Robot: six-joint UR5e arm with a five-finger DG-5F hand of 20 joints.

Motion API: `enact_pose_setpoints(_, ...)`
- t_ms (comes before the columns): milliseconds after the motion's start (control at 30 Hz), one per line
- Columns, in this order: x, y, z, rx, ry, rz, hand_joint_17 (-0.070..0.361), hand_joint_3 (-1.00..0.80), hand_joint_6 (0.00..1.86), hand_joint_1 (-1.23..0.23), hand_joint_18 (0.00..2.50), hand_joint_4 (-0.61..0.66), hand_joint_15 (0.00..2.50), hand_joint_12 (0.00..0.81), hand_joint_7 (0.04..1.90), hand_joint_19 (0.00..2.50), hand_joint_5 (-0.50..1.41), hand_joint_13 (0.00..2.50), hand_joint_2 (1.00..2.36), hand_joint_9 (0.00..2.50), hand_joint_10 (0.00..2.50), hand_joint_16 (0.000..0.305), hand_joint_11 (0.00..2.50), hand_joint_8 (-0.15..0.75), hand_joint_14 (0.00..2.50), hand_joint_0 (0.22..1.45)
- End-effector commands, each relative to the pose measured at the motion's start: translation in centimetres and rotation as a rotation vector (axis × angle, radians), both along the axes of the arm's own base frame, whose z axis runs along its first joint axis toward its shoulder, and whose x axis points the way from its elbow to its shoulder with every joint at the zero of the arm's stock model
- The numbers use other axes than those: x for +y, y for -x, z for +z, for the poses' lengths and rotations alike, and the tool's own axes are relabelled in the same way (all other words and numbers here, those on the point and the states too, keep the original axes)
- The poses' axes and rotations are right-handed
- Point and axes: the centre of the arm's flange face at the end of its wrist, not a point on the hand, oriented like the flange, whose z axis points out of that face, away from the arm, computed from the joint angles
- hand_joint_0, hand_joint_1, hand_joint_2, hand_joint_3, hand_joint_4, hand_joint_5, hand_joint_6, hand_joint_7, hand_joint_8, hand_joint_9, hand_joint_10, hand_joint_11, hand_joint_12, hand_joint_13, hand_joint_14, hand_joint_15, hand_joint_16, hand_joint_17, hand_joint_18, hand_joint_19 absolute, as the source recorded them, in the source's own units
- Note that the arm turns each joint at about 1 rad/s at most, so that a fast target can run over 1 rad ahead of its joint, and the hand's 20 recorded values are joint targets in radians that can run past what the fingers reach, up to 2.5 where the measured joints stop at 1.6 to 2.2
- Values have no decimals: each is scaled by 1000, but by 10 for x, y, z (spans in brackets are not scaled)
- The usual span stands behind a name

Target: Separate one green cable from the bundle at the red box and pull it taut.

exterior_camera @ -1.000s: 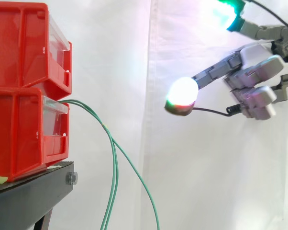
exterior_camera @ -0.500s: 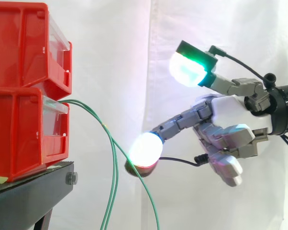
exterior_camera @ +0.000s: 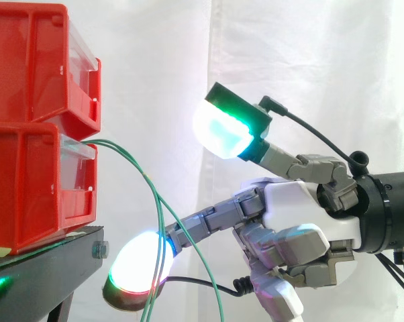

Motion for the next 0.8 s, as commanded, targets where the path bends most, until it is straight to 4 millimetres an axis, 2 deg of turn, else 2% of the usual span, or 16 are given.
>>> enact_pose_setpoints(0,11,-3,2,-1,-44,-2,177,-500,502,-372,1856,241,322,471,689,0,-239,1397,1000,1641,27,79,835,390,11,336)
enact_pose_setpoints(167,20,-3,1,5,-83,5,178,-500,502,-377,1851,242,329,469,698,0,-235,1394,1000,1652,28,79,871,387,12,336)
enact_pose_setpoints(333,28,-8,11,-7,-119,11,177,-500,502,-382,1851,243,332,470,700,0,-230,1395,1000,1658,29,79,894,387,12,337)
enact_pose_setpoints(633,30,-11,30,22,-128,13,175,-500,502,-389,1847,243,333,471,704,0,-226,1395,1000,1685,29,78,905,392,12,339)
enact_pose_setpoints(767,30,-11,31,30,-130,14,176,-500,502,-394,1846,244,329,470,705,0,-224,1389,1000,1685,29,78,910,386,12,341)
